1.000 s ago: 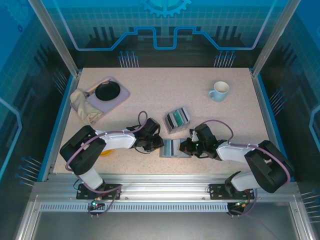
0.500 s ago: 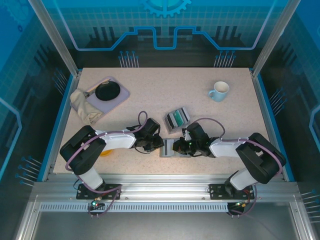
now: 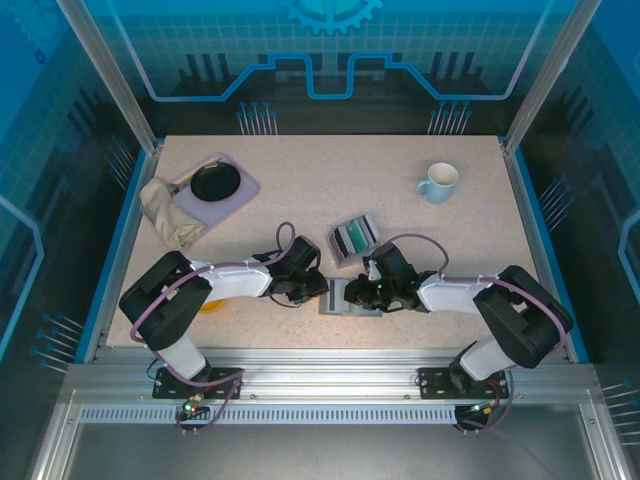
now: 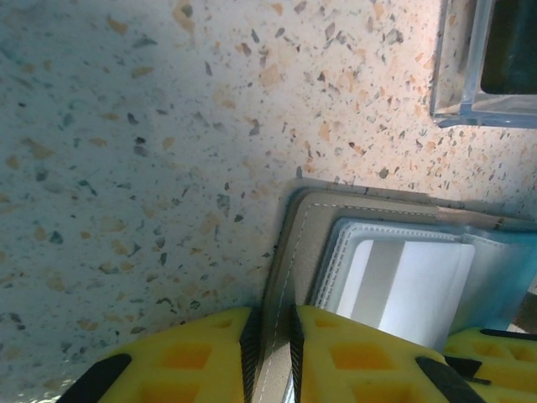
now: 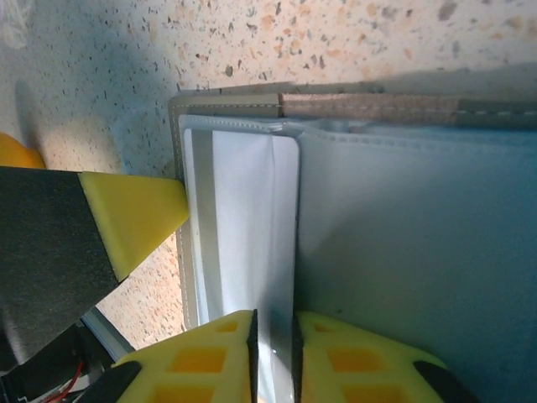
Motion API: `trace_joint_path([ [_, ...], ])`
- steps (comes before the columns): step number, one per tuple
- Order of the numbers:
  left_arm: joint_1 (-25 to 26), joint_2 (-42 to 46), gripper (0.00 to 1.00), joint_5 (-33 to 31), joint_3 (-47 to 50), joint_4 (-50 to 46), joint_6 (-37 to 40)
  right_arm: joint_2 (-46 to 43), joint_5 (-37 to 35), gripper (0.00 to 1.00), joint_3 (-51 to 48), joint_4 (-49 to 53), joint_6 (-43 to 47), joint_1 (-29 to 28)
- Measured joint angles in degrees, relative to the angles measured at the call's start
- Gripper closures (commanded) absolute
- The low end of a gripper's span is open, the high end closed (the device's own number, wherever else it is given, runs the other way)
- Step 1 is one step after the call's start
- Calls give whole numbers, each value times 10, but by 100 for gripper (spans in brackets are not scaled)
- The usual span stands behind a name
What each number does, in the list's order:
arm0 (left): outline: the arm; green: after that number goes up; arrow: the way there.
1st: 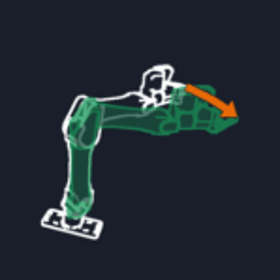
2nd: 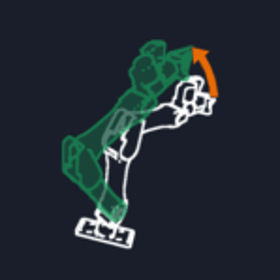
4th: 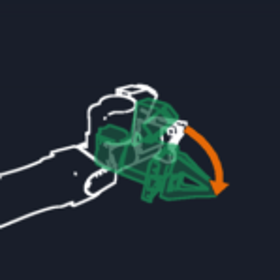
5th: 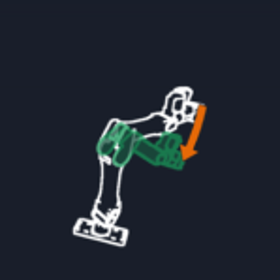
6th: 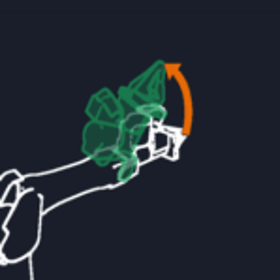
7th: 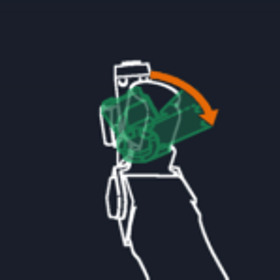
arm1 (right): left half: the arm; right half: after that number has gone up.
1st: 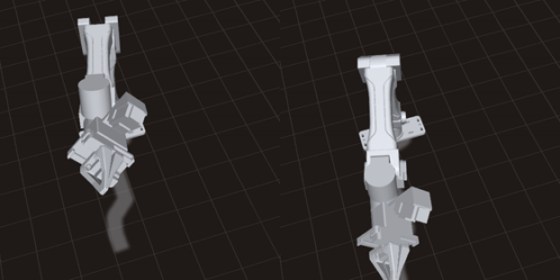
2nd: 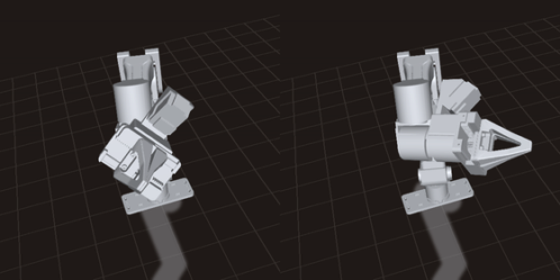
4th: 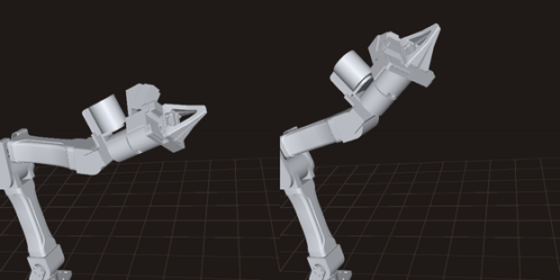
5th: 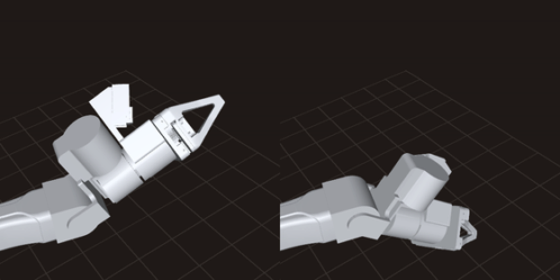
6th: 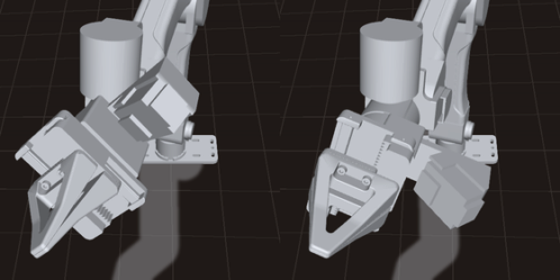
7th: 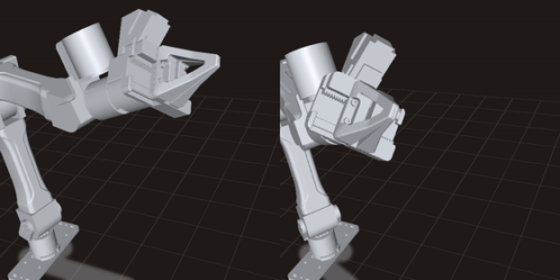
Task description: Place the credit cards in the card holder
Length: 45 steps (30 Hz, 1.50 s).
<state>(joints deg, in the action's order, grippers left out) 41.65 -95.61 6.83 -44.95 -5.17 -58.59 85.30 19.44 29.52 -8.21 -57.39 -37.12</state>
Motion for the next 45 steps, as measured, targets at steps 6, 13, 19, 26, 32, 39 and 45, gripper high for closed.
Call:
trace_joint_path([
  [6,2,0,79,0,0,5,0,-9,-4,82,1,24,13,0],
  [13,2,-1,79,0,0,5,0,11,8,93,3,16,15,0],
  [19,2,-1,78,-2,0,5,0,19,16,84,21,41,27,0],
  [26,12,7,75,-21,0,3,1,-27,-49,81,62,156,84,0],
  [32,24,30,74,-38,-1,-34,11,-32,-77,82,65,216,116,9],
  [39,49,48,75,-50,-40,-50,47,-32,-86,86,68,236,138,11],
  [45,54,26,78,-15,-45,-10,52,-32,-65,87,69,218,140,12],
])
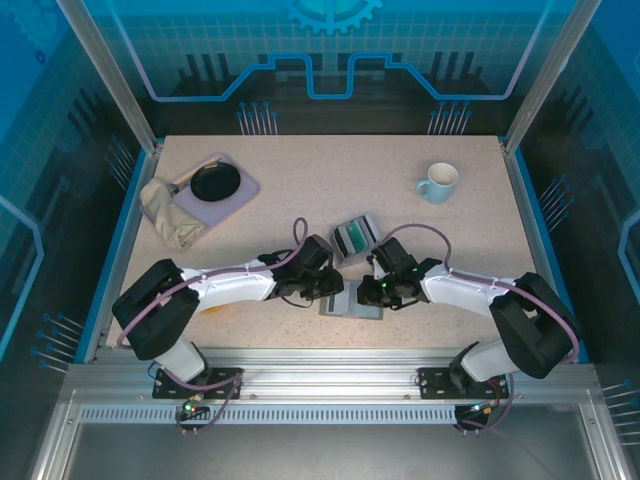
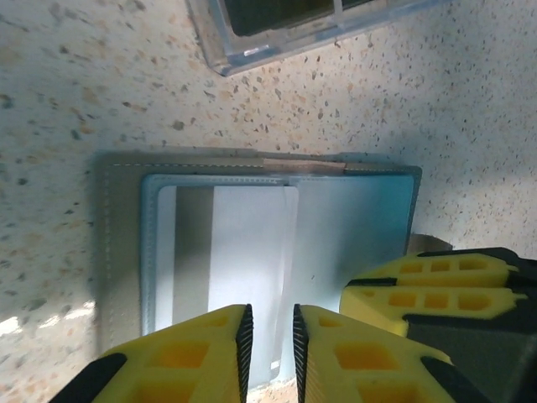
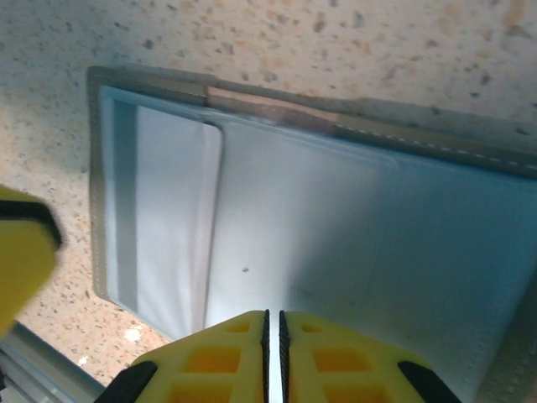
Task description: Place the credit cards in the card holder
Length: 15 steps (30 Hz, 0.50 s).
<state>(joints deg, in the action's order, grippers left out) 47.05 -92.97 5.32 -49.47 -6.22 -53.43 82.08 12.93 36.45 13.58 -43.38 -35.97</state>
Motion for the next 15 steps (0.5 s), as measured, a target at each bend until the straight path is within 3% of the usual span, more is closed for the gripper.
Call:
trace_joint_path([
  [7,0,-59,82,35,0,38,-11,27,20,87,7,-20,4,0],
  [15,0,-59,83,31,9,50,-32,37,-30,89,24,38,38,1],
])
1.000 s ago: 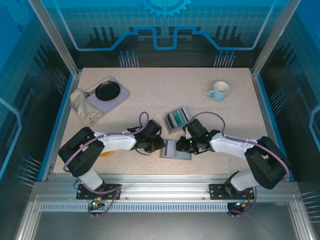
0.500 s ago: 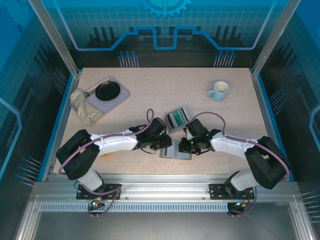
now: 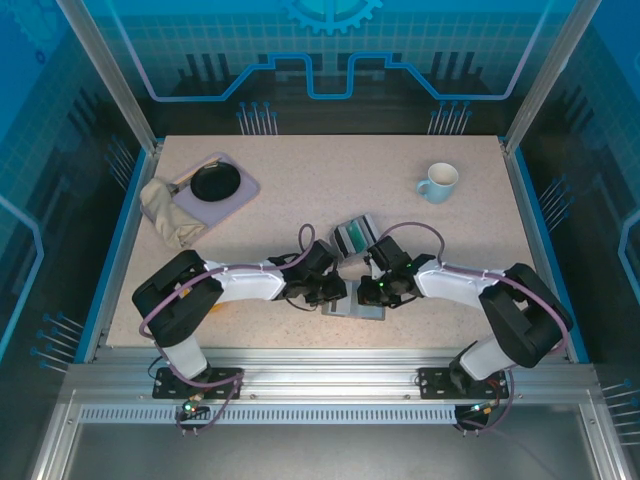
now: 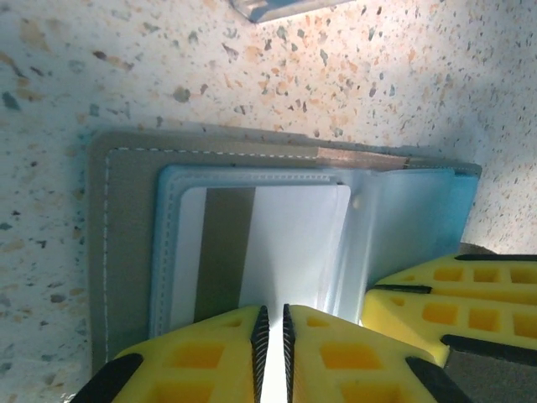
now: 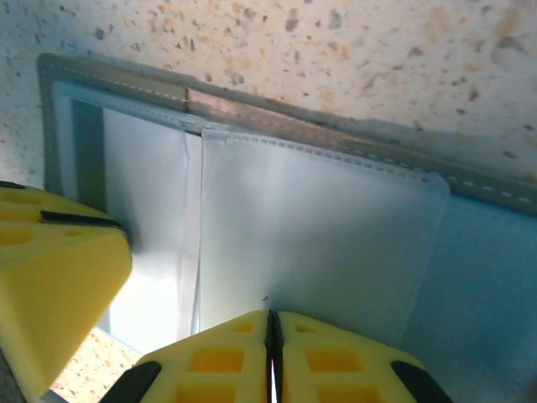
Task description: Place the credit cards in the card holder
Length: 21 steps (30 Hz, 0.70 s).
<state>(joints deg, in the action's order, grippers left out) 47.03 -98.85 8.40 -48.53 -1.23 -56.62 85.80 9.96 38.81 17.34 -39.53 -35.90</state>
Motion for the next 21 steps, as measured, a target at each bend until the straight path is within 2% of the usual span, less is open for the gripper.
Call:
trace_joint_path([
  [5,0,2,83,-1,6,7,-4,-13,-16,87,0,32,19,12],
  [10,0,5,81,0,6,7,-3,-24,-14,78,11,58,39,20],
  [11,0,8,81,-2,6,4,-3,-29,-16,72,19,72,44,22],
  [17,-2,49,74,-32,8,-36,-2,-61,-40,62,122,127,92,38],
  [21,-16,94,71,-49,8,-56,-2,-37,-64,60,205,145,143,54],
])
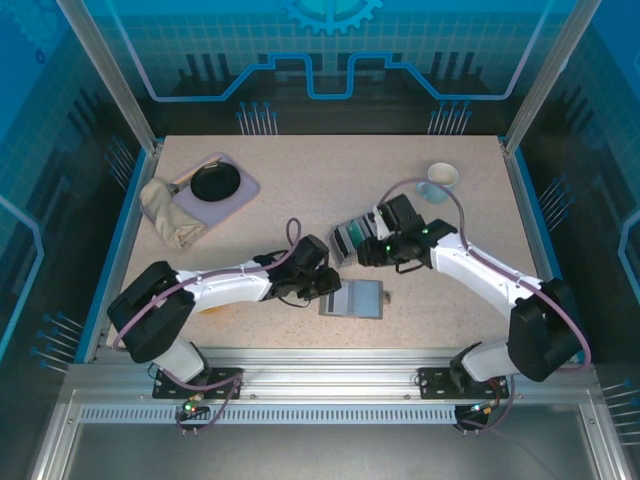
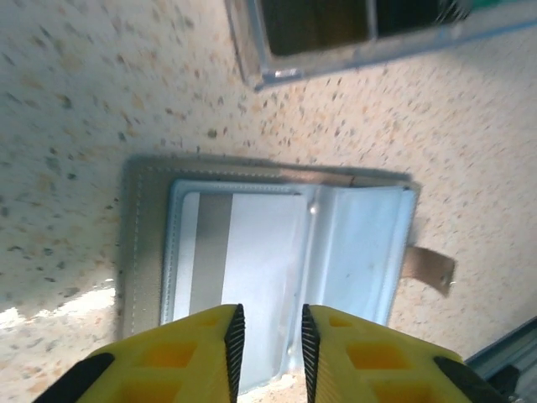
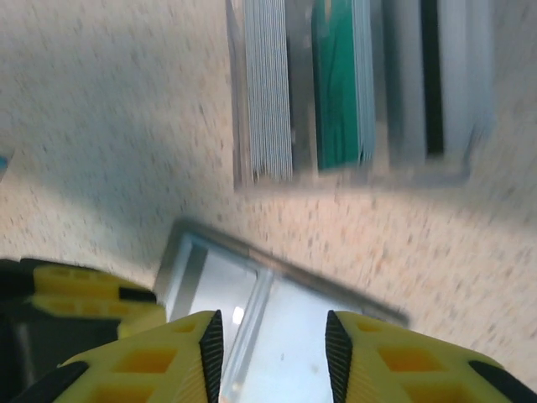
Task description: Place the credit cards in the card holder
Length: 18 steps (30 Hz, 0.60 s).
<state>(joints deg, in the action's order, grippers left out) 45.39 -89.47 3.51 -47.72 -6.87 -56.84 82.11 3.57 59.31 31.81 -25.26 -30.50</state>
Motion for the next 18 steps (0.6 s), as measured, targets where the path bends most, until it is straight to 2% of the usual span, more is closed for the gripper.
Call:
trace_joint_path([
  [5,-55,25,66,-2,8,-1,-2,106,-33,65,121,35,57,-9],
  [10,-108,26,60,9,36,12,-15,211,-87,64,211,76,89,-42],
  [18,-119,20,58,28,37,33,-23,296,-158,62,290,122,110,-74],
])
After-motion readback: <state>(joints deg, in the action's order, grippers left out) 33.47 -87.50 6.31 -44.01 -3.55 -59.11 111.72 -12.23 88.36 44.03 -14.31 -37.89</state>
